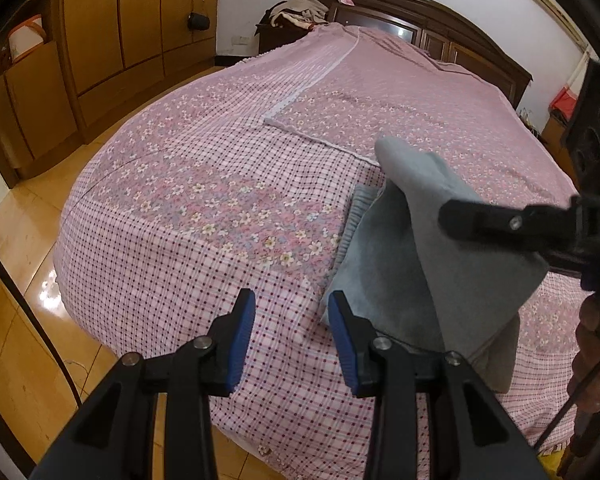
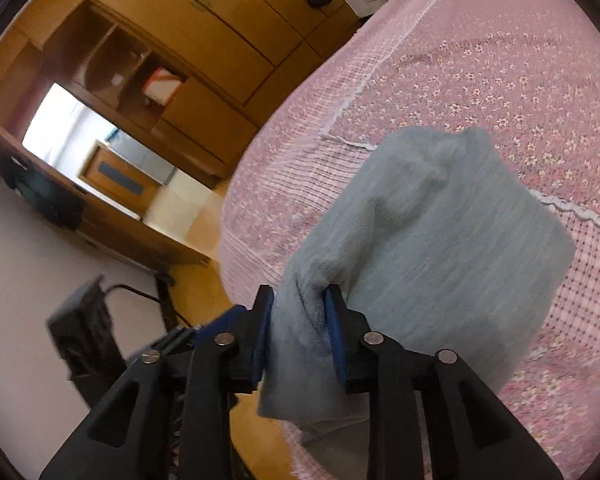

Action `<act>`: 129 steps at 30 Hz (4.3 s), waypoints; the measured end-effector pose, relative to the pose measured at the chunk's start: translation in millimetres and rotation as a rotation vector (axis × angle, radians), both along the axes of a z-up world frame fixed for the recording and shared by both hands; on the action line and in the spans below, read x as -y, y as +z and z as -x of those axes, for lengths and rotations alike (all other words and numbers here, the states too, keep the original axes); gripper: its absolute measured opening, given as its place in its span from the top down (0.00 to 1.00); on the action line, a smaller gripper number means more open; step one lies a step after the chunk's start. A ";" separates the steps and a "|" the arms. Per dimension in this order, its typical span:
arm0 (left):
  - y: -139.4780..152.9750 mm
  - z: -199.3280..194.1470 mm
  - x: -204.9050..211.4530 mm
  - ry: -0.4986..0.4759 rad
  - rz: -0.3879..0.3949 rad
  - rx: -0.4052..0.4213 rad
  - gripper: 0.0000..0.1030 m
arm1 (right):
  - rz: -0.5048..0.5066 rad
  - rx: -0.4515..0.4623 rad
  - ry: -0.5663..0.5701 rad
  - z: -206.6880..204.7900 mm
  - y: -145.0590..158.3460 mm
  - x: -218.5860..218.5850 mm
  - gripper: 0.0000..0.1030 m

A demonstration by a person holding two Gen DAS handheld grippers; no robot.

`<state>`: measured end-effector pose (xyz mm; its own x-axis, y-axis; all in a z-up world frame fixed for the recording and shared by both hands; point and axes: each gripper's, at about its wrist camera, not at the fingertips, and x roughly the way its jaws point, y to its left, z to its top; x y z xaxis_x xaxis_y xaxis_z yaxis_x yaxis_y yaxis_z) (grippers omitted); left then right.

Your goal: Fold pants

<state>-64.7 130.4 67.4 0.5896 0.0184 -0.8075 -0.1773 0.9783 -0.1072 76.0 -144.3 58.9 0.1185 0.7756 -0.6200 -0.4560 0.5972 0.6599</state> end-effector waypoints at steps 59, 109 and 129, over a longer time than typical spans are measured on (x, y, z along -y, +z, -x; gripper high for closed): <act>44.5 40.1 28.4 -0.017 -0.025 0.135 0.78 | 0.075 0.085 -0.139 69.6 -29.3 73.4 0.69; -14.2 13.1 168.3 -0.202 -0.150 -0.056 0.47 | 0.006 0.226 -0.333 -47.0 15.1 127.0 0.99; 3.7 20.9 179.5 -0.244 -0.278 -0.004 0.78 | -0.087 -0.014 -0.168 -53.8 -27.6 81.5 0.85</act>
